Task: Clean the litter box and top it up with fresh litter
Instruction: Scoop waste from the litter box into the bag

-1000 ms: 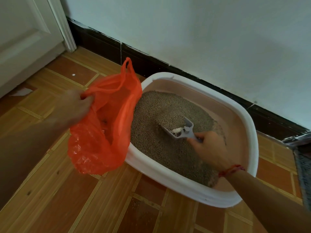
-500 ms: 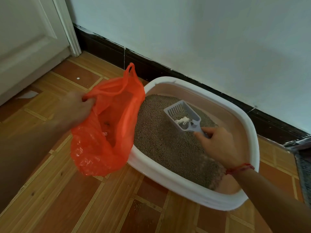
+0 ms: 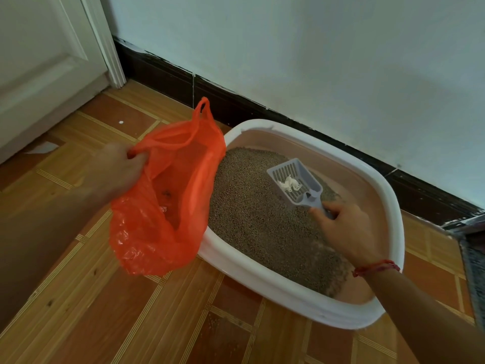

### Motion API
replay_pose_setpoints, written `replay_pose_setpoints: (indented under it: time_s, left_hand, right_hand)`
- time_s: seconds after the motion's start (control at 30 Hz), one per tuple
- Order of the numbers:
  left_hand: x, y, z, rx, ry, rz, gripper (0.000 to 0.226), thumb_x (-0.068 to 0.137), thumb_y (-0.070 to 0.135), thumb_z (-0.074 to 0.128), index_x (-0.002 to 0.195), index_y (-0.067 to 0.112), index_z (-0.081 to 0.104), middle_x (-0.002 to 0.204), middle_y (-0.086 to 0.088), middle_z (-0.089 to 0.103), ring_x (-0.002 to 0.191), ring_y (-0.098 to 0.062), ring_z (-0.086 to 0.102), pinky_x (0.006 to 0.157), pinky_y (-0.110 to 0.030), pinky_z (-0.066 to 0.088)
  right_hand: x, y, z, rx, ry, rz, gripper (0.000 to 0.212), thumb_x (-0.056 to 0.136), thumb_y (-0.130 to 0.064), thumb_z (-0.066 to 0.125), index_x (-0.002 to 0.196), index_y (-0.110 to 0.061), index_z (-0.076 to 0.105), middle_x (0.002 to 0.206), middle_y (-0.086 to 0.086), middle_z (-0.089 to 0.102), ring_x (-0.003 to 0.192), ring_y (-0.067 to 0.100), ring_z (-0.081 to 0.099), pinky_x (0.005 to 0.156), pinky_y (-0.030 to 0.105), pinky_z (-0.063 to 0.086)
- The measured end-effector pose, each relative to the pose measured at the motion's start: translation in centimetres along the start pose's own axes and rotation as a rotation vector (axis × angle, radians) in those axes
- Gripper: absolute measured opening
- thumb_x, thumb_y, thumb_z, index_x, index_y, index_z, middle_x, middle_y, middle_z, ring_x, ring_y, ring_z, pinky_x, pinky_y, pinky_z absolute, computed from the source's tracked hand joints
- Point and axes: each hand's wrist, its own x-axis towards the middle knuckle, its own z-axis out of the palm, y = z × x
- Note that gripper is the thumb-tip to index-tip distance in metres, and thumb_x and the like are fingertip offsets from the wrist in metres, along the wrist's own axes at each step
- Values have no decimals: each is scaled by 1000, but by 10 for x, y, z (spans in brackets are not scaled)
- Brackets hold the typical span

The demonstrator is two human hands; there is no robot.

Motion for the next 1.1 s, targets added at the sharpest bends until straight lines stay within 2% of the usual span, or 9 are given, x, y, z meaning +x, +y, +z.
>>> replay_pose_setpoints:
  time_s: [0.17,0.3,0.53,0.63,0.7,0.83,0.93,1.03,1.1]
  left_hand:
    - [-8,10,-2,-44,-23,34,39,104,34,47,101,1,69,90,-28,69,68,-35,64,55,-30,46]
    - [-10,11,-3,-49,-29,39,41,104,35,46,99,1,69,89,-26,70,75,-40,67,61,-39,53]
    - [-13,15,-4,-70,-10,38,41,104,33,46,96,-1,68,86,-26,68,62,-28,58,55,-31,45]
    - [-14,16,-6,-78,-1,43,42,104,32,47,96,-3,69,86,-27,68,66,-33,60,58,-34,48]
    - [-14,16,-8,-82,5,45,42,104,31,47,93,-3,68,84,-27,67,65,-35,60,58,-36,48]
    - [-13,13,-8,-86,-1,33,40,104,31,46,85,2,66,65,-12,58,52,-20,52,48,-27,41]
    - [-13,11,-9,-89,10,30,39,104,32,46,84,6,68,69,-14,64,54,-19,56,48,-27,42]
    - [-11,10,-11,-116,23,45,38,103,31,46,84,7,68,78,-18,69,66,-29,66,53,-33,48]
    - [-11,9,-13,-142,15,41,37,104,30,47,84,8,69,80,-17,70,71,-31,68,56,-34,51]
  right_hand:
    - [-1,-1,0,-14,-6,-6,28,90,-35,64,67,-20,68,45,-6,49,40,6,42,43,12,28]
    - [-3,-4,3,-4,-61,-7,22,91,-36,62,81,-21,75,53,3,61,43,8,48,44,14,34]
    - [-5,-16,1,46,-64,-56,26,91,-38,61,81,-18,75,49,3,55,40,6,41,39,13,33]
    - [-5,-32,-5,114,-55,-110,20,91,-37,63,80,-26,75,45,-6,50,39,5,39,40,14,32]
    - [-6,-47,-9,150,-62,-155,13,91,-37,64,92,-32,76,44,-13,51,39,5,41,40,13,32]
    - [-4,-83,-19,187,-101,-271,17,90,-36,65,105,-35,73,59,-2,65,42,5,45,41,19,39]
    - [1,-111,-23,123,-162,-403,19,91,-37,63,107,-34,72,57,-3,64,40,11,46,40,18,38]
    - [10,-135,-21,-68,-191,-548,22,92,-38,59,107,-31,73,56,-7,63,44,16,52,41,18,40]
    - [18,-149,-16,-183,-174,-596,21,93,-38,57,100,-29,74,54,-6,59,42,15,49,38,18,34]
